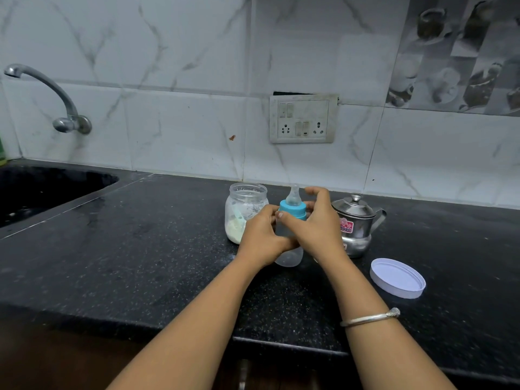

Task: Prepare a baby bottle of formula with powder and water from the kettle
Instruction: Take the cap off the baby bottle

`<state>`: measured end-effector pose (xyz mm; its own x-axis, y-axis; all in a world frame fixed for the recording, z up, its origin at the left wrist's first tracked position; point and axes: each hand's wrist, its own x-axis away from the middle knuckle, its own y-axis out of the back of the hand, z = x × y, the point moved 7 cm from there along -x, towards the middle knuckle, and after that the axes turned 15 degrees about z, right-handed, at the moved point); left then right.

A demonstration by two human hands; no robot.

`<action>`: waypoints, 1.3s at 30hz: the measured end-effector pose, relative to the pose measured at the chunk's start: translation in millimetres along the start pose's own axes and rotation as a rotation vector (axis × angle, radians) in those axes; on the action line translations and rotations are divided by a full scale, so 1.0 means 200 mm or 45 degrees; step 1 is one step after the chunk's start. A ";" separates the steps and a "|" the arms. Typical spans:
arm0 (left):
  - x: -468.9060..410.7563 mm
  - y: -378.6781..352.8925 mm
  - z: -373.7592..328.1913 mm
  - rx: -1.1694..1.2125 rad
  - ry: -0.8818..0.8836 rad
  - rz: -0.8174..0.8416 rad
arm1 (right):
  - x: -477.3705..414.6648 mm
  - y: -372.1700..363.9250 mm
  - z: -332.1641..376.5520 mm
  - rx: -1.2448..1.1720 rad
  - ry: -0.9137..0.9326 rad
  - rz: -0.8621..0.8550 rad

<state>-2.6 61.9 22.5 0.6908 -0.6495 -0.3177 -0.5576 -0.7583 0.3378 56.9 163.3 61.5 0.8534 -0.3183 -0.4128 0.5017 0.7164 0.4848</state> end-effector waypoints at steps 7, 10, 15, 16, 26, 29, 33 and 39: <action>0.00 0.00 -0.01 -0.012 -0.002 0.002 | 0.00 -0.02 0.01 0.087 0.017 0.030; 0.01 0.00 -0.01 -0.009 -0.016 0.004 | 0.00 -0.01 0.00 0.031 -0.011 0.001; 0.00 0.00 0.00 -0.004 -0.004 0.012 | -0.01 -0.02 -0.02 -0.089 0.006 0.076; 0.00 0.00 -0.01 -0.013 -0.010 0.014 | -0.01 -0.03 -0.01 -0.047 0.006 0.065; 0.00 0.00 -0.01 -0.003 -0.018 0.014 | 0.00 -0.03 -0.02 -0.051 -0.007 0.076; 0.01 0.00 -0.02 -0.012 -0.029 0.001 | 0.00 -0.02 -0.01 0.013 -0.004 -0.005; 0.01 0.00 -0.02 -0.008 -0.024 0.006 | 0.00 0.00 -0.02 -0.134 -0.006 0.019; 0.01 0.00 -0.01 -0.004 -0.018 0.007 | 0.00 -0.03 -0.01 -0.088 0.020 0.085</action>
<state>-0.7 61.9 23.3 0.6811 -0.6547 -0.3279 -0.5603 -0.7543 0.3423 52.9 160.4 57.3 0.8821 -0.2586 -0.3937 0.4320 0.7772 0.4575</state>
